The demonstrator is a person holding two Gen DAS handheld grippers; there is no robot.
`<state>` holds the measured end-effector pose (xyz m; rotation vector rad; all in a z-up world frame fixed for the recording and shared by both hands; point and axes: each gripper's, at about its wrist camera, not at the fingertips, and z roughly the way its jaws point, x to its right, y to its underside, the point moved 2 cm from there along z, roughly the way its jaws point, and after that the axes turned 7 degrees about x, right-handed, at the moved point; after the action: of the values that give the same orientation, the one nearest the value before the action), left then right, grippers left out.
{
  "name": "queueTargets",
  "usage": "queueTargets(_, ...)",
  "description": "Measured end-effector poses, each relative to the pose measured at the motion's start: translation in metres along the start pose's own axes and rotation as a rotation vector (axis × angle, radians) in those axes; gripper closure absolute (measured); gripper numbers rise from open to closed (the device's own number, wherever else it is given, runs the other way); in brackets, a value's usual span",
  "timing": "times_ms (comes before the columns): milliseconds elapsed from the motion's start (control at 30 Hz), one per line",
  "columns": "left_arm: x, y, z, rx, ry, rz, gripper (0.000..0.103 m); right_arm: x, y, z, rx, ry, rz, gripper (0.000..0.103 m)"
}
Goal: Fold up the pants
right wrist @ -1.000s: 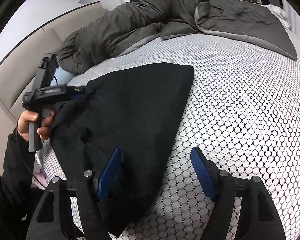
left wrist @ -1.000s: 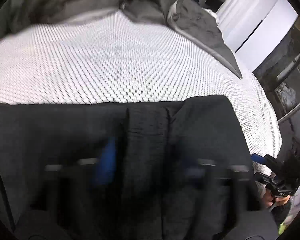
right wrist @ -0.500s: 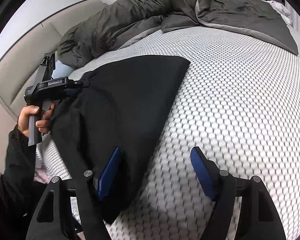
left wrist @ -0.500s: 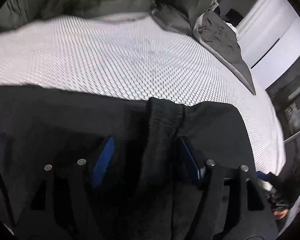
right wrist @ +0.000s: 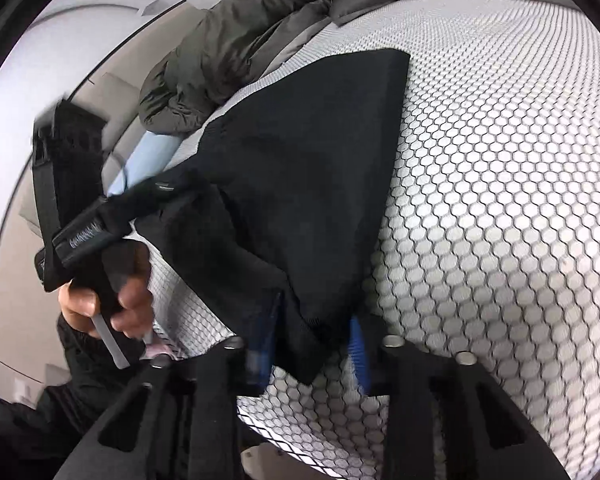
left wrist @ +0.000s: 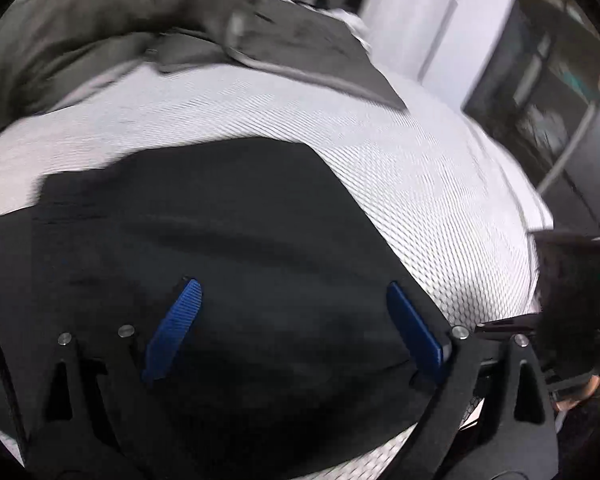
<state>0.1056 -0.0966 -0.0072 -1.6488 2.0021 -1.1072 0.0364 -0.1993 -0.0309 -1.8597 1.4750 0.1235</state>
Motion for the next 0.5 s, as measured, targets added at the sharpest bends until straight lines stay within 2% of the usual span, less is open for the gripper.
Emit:
queueTargets(100, 0.016, 0.005, 0.026, -0.065, -0.084, 0.066, 0.01, -0.009, 0.013, -0.005, 0.004, -0.003, -0.021, 0.082)
queueTargets(167, 0.018, 0.006, 0.031, -0.086, -0.11, 0.042, 0.01, -0.015, 0.023, -0.007, -0.007, 0.001, -0.051, 0.082)
queueTargets(233, 0.024, 0.006, 0.023, -0.067, -0.085, 0.03, 0.01, -0.023, 0.031, -0.011, -0.032, 0.016, -0.112, 0.08)
queueTargets(267, 0.029, 0.007, 0.016, -0.057, -0.068, 0.041, 0.01, -0.027, 0.032, -0.015, -0.034, 0.023, -0.14, 0.075)
queueTargets(300, 0.035, 0.01, 0.007, -0.04, -0.051, 0.071, 0.01, -0.027, 0.032, -0.019, -0.026, 0.019, -0.145, 0.065)
queueTargets(367, 0.047, 0.017, -0.003, -0.02, -0.029, 0.131, 0.01, -0.021, 0.026, -0.029, 0.017, 0.007, -0.104, 0.05)
queueTargets(467, 0.055, 0.033, -0.008, -0.04, -0.014, 0.171, 0.009, -0.012, 0.02, -0.029, 0.04, -0.008, -0.026, 0.051)
queueTargets(500, 0.057, 0.035, -0.003, -0.05, -0.016, 0.169, 0.009, -0.01, 0.018, -0.027, 0.047, -0.012, -0.009, 0.055)
